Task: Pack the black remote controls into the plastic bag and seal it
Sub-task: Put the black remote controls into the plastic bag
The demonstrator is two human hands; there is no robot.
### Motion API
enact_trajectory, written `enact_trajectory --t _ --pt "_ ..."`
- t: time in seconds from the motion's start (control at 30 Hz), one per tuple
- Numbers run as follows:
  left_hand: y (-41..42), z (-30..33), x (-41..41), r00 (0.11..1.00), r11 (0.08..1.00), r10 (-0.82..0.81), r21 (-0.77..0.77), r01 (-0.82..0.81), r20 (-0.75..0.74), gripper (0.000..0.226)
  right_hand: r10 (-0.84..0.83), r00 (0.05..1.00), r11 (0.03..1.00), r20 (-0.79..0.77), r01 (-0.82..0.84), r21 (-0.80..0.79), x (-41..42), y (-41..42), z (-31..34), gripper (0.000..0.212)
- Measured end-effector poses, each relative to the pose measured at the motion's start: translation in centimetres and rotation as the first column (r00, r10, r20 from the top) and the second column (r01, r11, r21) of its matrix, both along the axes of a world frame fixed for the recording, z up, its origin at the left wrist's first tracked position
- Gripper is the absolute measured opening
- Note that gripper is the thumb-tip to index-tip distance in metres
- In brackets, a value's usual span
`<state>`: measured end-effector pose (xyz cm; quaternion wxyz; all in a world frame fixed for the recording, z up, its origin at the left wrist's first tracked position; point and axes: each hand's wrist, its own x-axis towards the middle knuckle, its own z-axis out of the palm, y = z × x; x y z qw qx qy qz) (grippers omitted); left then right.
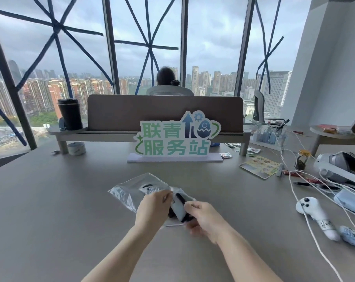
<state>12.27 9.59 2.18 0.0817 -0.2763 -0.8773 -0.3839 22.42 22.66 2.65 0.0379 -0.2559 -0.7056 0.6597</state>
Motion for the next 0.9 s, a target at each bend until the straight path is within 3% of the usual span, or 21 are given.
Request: enact_trajectory --t 0.03,0.1,0.17,0.27,0.33,0.47,0.5,0.57,0.63,0.73,0.8,0.9 --pt "-0.3 0.0 -0.1 1.0 1.0 0.004 0.006 -0.004 -0.001 0.024 -0.077 0.997 0.995 -0.027 0.079 0.065 -0.6 -0.2 -0.5 0.018" --pt "-1.0 -0.1 -0.4 1.0 1.0 0.004 0.022 -0.004 0.008 0.025 -0.249 0.966 0.9 -0.064 0.255 0.352 -0.7 0.1 -0.9 0.019" --pt "-1.3 -0.2 -0.6 1.0 1.0 0.004 0.002 -0.004 0.008 0.025 -0.273 0.96 0.794 -0.056 0.258 0.551 -0.1 0.7 -1.0 0.007" --pt "-1.6 -0.4 -0.7 1.0 0.995 -0.028 -0.095 0.027 -0.011 0.021 -0.141 0.988 0.811 0.061 0.08 0.58 -0.8 1.3 -1.7 0.037" --pt "-1.9 -0.2 -0.4 0.996 0.974 -0.074 -0.212 0.083 0.049 0.02 -0.091 0.992 0.798 0.087 0.021 0.603 -2.1 1.4 -2.4 0.045" --pt "-3.8 0.0 0.1 0.983 0.803 -0.081 -0.574 0.161 0.162 0.062 -0.156 0.988 0.681 0.002 0.106 0.724 -4.0 1.7 -3.3 0.018" --pt "-4.4 0.0 0.0 0.986 0.762 -0.058 -0.631 0.146 0.158 0.064 -0.179 0.984 0.671 -0.02 0.136 0.729 -4.1 1.8 -3.2 0.016" --pt "-5.2 0.0 0.0 0.986 0.764 0.005 -0.636 0.105 0.169 0.062 -0.191 0.98 0.676 -0.047 0.166 0.718 -3.9 2.0 -2.9 0.015" --pt "-5.8 0.6 -0.4 0.974 0.856 0.067 -0.515 0.057 0.218 0.062 -0.168 0.984 0.715 -0.054 0.159 0.68 -3.4 1.8 -1.8 0.018" --pt "-6.2 4.0 -1.7 0.959 0.988 0.08 -0.149 -0.04 0.272 0.049 -0.106 0.986 0.816 -0.126 0.159 0.556 -2.8 1.4 2.4 0.026" --pt "-6.3 7.8 -2.5 0.976 0.989 0.054 0.123 -0.081 0.213 0.031 -0.121 0.962 0.904 -0.243 0.208 0.373 -2.2 1.1 6.5 0.029" --pt "-6.3 14.3 -2.9 0.996 0.926 0.037 0.372 -0.063 0.076 0.012 -0.212 0.886 0.956 -0.413 0.276 0.101 -1.2 1.0 13.1 0.027"
